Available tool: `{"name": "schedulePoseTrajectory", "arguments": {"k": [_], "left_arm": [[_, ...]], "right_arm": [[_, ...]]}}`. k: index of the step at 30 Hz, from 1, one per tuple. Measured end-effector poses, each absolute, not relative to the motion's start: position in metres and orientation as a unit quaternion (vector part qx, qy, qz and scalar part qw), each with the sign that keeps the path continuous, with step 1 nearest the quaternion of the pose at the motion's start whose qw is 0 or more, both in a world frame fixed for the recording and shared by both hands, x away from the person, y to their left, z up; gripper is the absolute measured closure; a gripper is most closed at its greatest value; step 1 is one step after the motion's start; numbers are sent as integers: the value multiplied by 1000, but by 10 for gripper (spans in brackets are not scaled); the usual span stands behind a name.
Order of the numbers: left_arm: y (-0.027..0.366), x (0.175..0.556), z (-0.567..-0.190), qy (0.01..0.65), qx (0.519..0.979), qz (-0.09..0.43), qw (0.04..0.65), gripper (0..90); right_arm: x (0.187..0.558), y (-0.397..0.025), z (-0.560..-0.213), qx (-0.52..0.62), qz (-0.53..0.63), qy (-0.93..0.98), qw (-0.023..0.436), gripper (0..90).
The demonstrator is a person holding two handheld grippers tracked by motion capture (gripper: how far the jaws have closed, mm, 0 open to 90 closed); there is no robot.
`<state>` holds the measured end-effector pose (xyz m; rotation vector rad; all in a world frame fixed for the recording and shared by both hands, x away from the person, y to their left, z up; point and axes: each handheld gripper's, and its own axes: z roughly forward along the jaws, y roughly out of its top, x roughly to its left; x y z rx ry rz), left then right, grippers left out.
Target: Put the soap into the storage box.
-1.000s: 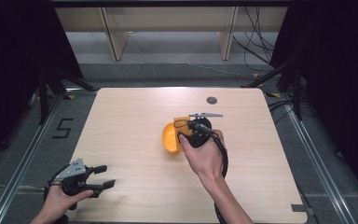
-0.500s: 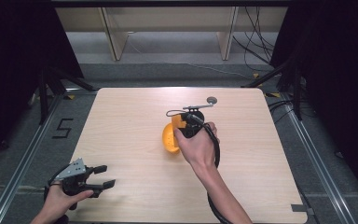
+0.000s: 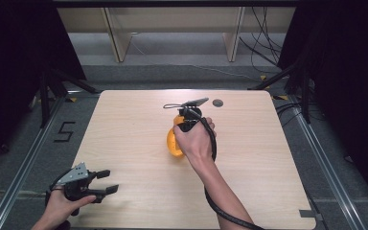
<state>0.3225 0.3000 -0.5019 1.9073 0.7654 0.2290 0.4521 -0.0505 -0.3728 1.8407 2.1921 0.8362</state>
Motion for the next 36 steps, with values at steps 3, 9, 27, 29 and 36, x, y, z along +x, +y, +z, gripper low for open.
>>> {"name": "schedulePoseTrajectory", "arguments": {"k": [3,9,27,29,36], "left_arm": [[300,322,-502,319,790,94,515,267],[300,322,-502,320,791,94,512,267],[301,322,-501,319,793,98,510,267],[300,322,-502,319,791,94,514,267],[301,323,-502,315,793,95,513,267]], "right_arm": [[458,-45,-373,643,253,721,58,616],[466,-43,-375,655,231,718,50,616],[480,-36,-375,664,196,721,31,616],[481,-34,-375,668,195,718,24,616],[485,-35,-380,663,182,725,18,616]]}}
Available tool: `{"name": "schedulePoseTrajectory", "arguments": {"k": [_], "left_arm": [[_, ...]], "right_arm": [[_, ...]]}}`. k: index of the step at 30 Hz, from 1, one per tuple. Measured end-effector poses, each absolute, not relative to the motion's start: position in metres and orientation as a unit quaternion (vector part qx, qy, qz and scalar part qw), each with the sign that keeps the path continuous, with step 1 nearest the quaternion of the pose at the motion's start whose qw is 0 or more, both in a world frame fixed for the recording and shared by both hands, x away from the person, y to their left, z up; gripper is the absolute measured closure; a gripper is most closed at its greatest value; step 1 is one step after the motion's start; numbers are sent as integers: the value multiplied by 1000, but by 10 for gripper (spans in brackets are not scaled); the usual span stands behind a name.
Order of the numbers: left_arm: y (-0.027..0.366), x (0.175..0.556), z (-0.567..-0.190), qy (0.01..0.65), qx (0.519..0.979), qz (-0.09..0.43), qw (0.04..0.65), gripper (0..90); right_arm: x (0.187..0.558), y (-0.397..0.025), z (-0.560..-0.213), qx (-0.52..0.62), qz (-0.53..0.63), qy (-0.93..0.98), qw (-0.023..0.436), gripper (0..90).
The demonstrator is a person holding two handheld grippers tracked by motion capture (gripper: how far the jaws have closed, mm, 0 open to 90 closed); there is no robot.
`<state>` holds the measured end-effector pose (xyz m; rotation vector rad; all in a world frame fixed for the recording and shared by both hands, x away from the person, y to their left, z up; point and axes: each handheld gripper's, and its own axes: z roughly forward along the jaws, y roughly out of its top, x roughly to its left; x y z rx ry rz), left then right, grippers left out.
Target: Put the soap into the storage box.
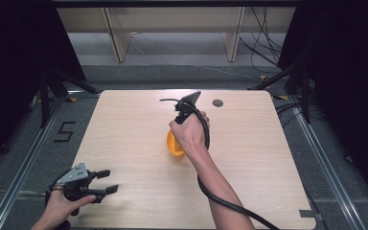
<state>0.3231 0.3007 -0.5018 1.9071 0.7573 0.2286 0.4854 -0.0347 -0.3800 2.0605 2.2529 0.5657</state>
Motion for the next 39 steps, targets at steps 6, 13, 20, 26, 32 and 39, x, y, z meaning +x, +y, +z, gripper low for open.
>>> {"name": "schedulePoseTrajectory", "arguments": {"k": [6,13,20,26,32,39], "left_arm": [[300,323,-502,317,790,92,517,267],[301,323,-502,318,790,91,516,267],[301,323,-502,318,790,91,516,267],[301,323,-502,316,790,92,517,267],[301,323,-502,316,791,91,517,267],[301,323,-502,316,791,89,516,267]], "right_arm": [[490,-30,-381,680,169,713,14,616],[495,-24,-382,679,164,715,10,616],[496,-19,-383,674,160,721,8,616],[497,-21,-385,677,152,720,11,616],[499,-21,-386,682,152,716,8,616],[499,-20,-388,676,148,722,12,616]]}}
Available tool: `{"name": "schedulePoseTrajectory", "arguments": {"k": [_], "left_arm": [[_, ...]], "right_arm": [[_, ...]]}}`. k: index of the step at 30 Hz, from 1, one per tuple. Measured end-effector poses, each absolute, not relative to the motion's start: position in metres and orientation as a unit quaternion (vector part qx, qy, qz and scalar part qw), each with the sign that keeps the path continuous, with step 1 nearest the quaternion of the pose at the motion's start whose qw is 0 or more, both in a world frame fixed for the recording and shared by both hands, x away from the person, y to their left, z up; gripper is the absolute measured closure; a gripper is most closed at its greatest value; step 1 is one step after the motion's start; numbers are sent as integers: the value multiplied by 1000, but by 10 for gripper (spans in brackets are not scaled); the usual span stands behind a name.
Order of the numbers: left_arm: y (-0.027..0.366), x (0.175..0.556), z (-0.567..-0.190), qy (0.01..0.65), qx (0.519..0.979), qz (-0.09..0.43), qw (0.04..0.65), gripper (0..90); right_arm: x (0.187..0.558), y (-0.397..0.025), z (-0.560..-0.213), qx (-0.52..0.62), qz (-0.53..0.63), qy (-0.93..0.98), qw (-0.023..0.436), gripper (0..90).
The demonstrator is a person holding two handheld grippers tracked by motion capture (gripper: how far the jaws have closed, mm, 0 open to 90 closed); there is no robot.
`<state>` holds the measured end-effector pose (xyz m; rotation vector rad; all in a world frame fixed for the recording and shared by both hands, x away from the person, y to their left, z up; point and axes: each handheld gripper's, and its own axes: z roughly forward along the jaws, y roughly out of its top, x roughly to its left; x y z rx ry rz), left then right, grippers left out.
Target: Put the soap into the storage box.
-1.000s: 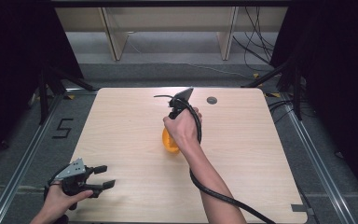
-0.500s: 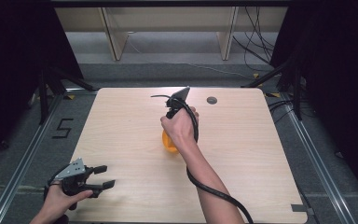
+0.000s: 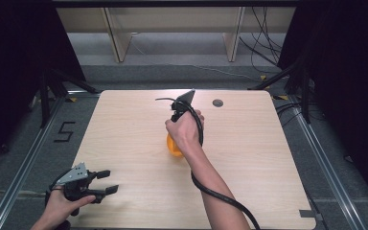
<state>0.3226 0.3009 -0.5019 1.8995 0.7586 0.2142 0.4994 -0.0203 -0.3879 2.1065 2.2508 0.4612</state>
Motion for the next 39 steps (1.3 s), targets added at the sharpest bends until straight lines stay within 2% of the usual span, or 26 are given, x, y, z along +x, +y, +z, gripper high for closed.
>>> {"name": "schedulePoseTrajectory", "arguments": {"k": [28,32,39], "left_arm": [[301,322,-502,315,790,88,518,267],[301,322,-502,315,792,91,515,267],[301,322,-502,314,791,87,518,267]], "right_arm": [[507,-19,-405,681,121,722,16,615],[507,-13,-405,703,116,702,1,615],[508,-13,-407,693,116,711,10,614]]}}
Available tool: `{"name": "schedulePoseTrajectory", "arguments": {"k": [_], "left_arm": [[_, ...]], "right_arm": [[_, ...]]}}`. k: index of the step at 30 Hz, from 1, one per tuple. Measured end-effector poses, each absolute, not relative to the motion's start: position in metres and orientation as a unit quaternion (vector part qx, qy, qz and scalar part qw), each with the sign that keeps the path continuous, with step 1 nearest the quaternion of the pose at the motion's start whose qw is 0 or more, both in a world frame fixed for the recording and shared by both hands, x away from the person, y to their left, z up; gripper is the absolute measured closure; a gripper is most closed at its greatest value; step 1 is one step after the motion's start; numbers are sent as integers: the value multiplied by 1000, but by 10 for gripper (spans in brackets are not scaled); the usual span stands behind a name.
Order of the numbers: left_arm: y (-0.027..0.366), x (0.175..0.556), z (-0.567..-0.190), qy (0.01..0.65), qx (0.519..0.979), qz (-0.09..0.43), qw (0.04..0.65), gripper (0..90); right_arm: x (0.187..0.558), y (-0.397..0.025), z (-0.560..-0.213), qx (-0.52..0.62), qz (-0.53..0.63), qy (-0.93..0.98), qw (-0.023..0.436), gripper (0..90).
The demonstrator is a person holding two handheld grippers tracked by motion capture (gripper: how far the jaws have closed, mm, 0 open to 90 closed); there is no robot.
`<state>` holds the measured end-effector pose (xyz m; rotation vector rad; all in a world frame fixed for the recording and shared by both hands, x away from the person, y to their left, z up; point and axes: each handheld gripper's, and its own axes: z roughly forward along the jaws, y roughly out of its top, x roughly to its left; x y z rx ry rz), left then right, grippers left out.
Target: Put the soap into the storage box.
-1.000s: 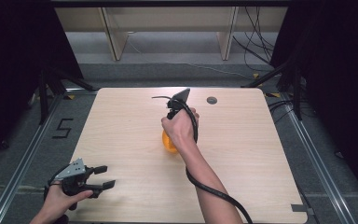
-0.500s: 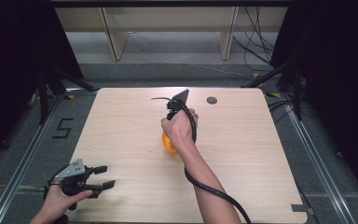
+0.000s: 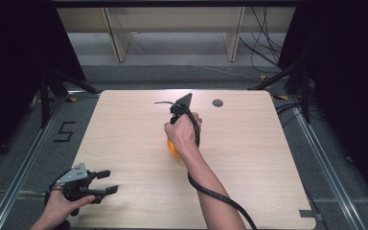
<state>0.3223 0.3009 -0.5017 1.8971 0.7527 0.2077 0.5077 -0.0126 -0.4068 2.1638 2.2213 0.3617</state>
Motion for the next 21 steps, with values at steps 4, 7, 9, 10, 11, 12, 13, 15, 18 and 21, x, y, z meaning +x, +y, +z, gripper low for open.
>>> {"name": "schedulePoseTrajectory", "arguments": {"k": [4,7,9,10,11,12,13,15,18,21], "left_arm": [[301,322,-502,313,791,86,518,267],[299,321,-502,325,785,81,521,267],[300,322,-502,314,790,85,520,267],[300,322,-502,314,790,85,519,267],[300,322,-502,314,790,85,519,267],[300,320,-501,328,789,84,513,267],[300,320,-501,326,791,85,511,267],[300,320,-501,325,791,84,511,267],[301,321,-501,315,796,90,509,267],[301,321,-501,315,796,89,509,267]], "right_arm": [[507,-13,-407,689,117,715,11,614],[507,-12,-407,685,115,719,19,608],[506,-11,-407,679,116,724,25,605],[506,-11,-405,678,116,725,31,599],[506,-11,-404,676,119,726,34,595],[505,-11,-404,675,121,727,39,587],[505,-12,-403,666,119,735,44,574],[504,-13,-401,657,119,743,47,570],[503,-10,-400,664,130,735,50,562],[502,-11,-400,660,132,738,54,553]]}}
